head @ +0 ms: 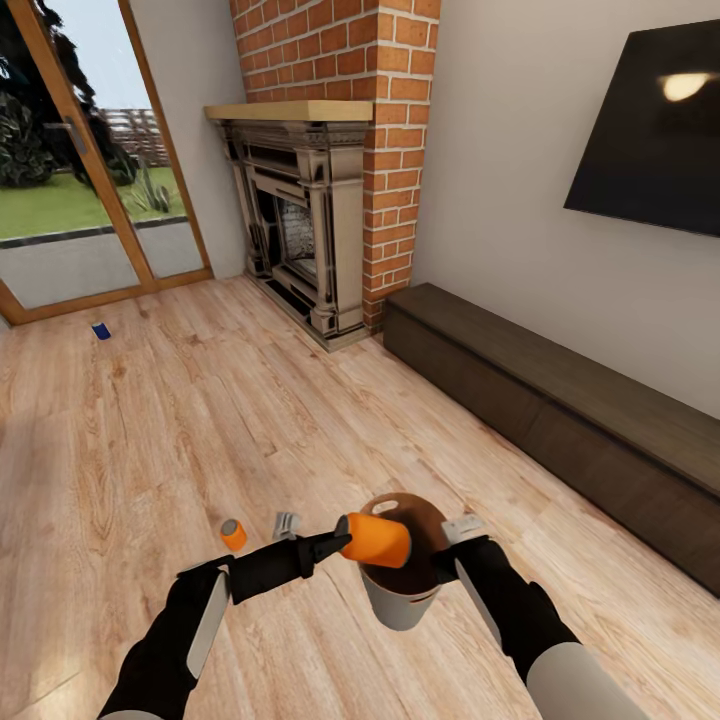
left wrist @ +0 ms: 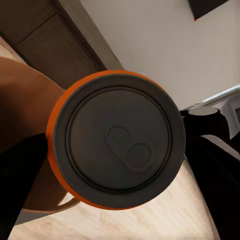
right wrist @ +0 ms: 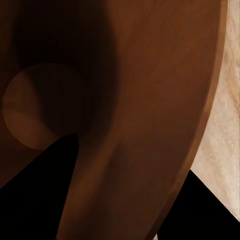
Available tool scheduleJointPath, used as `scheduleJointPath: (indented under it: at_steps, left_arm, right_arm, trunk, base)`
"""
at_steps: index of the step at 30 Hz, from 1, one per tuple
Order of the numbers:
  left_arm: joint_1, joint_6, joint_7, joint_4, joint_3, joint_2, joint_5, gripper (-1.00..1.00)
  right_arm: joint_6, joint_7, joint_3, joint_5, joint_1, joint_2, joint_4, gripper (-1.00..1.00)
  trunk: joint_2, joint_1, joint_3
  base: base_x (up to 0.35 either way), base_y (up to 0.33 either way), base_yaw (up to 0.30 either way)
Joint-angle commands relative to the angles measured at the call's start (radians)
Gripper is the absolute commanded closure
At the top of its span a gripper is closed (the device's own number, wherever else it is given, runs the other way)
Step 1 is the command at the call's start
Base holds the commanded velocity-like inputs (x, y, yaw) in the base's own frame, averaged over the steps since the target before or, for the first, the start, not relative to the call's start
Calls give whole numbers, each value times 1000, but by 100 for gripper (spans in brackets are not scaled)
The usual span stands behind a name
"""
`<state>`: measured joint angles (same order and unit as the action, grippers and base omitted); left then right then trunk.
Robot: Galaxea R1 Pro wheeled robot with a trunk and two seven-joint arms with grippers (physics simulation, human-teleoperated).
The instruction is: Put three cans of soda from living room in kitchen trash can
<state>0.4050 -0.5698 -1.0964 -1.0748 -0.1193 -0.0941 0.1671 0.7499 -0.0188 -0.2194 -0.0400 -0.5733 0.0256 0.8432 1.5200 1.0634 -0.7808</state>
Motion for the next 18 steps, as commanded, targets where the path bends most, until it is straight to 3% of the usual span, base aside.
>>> scheduleJointPath:
  at_steps: [1, 6, 9, 13, 18]
  left_arm:
    - [0, 0, 0, 0, 1, 0, -1, 100]
    - [0, 0, 31, -2, 8, -1, -2, 100]
    - [0, 0, 111, -5, 12, -1, -1, 100]
    - [0, 0, 154, -7, 14, -1, -1, 100]
    - [0, 0, 167, -8, 15, 0, -2, 100]
  right_arm:
    - [0, 2, 0, -4, 0, 2, 0, 100]
    - [0, -1, 0, -4, 0, 4, 0, 100]
    - [1, -42, -5, -4, 0, 11, 0, 100]
    - [2, -96, -66, -3, 0, 21, 0, 100]
    - [2, -112, -95, -2, 0, 24, 0, 100]
  trunk:
    - [0, 0, 0]
    - [0, 0, 0]
    - [0, 0, 0]
    - [0, 0, 0]
    - [0, 0, 0]
  base:
    - [0, 0, 0]
    - [0, 0, 0]
    - [0, 0, 0]
    - [0, 0, 0]
    - [0, 0, 0]
